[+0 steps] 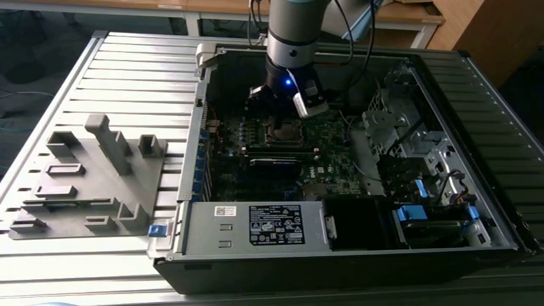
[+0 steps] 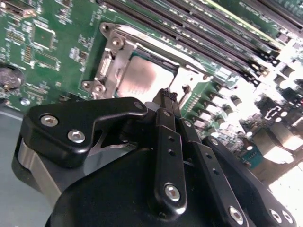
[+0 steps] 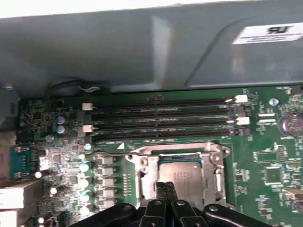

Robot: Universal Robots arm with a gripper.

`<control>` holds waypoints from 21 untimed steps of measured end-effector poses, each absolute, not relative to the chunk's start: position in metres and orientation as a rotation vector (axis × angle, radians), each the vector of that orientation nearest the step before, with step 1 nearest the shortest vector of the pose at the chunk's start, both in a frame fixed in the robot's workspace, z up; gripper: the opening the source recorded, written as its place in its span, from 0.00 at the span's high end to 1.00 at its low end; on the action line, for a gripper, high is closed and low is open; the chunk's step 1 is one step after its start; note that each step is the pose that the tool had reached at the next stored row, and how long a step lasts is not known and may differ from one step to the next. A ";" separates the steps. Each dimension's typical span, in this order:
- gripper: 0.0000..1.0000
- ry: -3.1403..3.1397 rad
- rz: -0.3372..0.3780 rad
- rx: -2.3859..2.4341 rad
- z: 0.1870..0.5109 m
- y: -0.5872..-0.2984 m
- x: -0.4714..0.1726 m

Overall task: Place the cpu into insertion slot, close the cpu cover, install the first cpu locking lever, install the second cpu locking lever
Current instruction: 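Close the cpu cover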

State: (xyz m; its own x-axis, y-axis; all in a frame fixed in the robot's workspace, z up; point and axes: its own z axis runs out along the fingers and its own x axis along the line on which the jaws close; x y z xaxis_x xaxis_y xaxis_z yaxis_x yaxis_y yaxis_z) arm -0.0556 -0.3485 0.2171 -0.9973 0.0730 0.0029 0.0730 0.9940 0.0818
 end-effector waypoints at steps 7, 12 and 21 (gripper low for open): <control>0.89 3.137 0.128 0.115 0.214 -0.353 -0.057; 0.89 3.136 0.128 0.115 0.212 -0.355 -0.062; 0.89 3.136 0.128 0.115 0.204 -0.355 -0.069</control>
